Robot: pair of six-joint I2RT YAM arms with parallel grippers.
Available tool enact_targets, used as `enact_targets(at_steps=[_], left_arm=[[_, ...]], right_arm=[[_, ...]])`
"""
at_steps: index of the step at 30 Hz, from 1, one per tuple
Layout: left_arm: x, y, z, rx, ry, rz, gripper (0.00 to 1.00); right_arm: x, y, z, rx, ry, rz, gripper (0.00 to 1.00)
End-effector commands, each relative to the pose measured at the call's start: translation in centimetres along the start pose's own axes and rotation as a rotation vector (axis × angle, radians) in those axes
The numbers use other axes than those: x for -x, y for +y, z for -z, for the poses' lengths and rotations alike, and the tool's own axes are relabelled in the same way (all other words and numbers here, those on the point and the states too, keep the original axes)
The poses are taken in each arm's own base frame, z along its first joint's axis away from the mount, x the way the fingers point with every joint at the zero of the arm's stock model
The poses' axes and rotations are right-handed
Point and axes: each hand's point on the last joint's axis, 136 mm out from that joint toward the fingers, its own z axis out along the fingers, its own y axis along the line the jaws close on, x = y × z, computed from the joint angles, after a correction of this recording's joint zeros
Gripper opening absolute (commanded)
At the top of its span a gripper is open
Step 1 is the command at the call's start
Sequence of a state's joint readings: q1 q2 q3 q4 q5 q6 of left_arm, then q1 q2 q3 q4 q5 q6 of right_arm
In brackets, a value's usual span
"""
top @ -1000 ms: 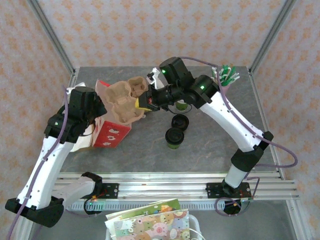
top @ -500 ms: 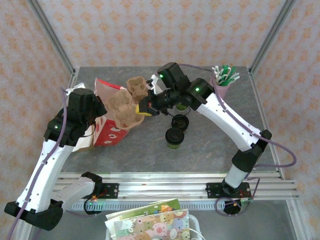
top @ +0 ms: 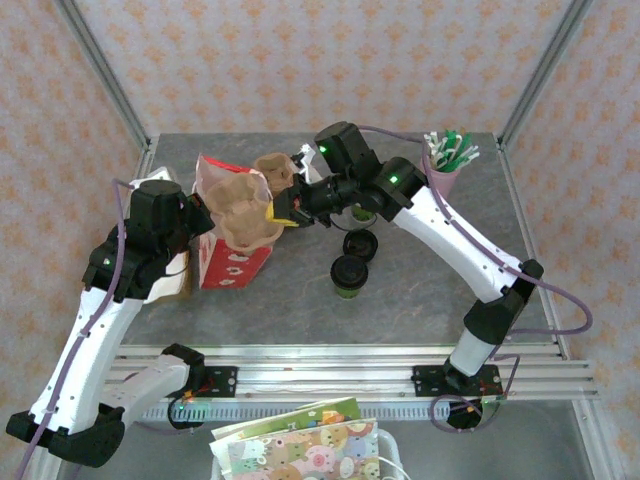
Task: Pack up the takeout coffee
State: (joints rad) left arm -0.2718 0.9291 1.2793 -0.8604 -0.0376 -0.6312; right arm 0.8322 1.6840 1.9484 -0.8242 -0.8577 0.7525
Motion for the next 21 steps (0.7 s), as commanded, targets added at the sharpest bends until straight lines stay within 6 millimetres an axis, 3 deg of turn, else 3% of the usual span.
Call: enact_targets(at_steps=[1, 9, 18, 21], left_arm=[[1.1, -0.3, 1.0, -0.022, -0.034, 0.016, 0.0], [0.5, -1.9, 1.0, -0.104, 0.012, 0.046, 0.0], [-0.3, -1.1, 1.6, -0.096, 0.022, 0.031, 0.0], [0.4, -0.4, 1.8, -0.064, -0.03, 0.034, 0.0]], right_arm=[[0.0, 0.7, -0.3, 0.028, 0.007, 0.007, 0.0], [0.7, -1.1, -1.5, -0.005, -0.009, -0.025, 0.0], [1.1, -2.2, -2.1, -0.017, -0.016, -0.071, 0.0], [0.6, -1.9, -1.6, -0.013, -0.007, -0.067, 0.0]])
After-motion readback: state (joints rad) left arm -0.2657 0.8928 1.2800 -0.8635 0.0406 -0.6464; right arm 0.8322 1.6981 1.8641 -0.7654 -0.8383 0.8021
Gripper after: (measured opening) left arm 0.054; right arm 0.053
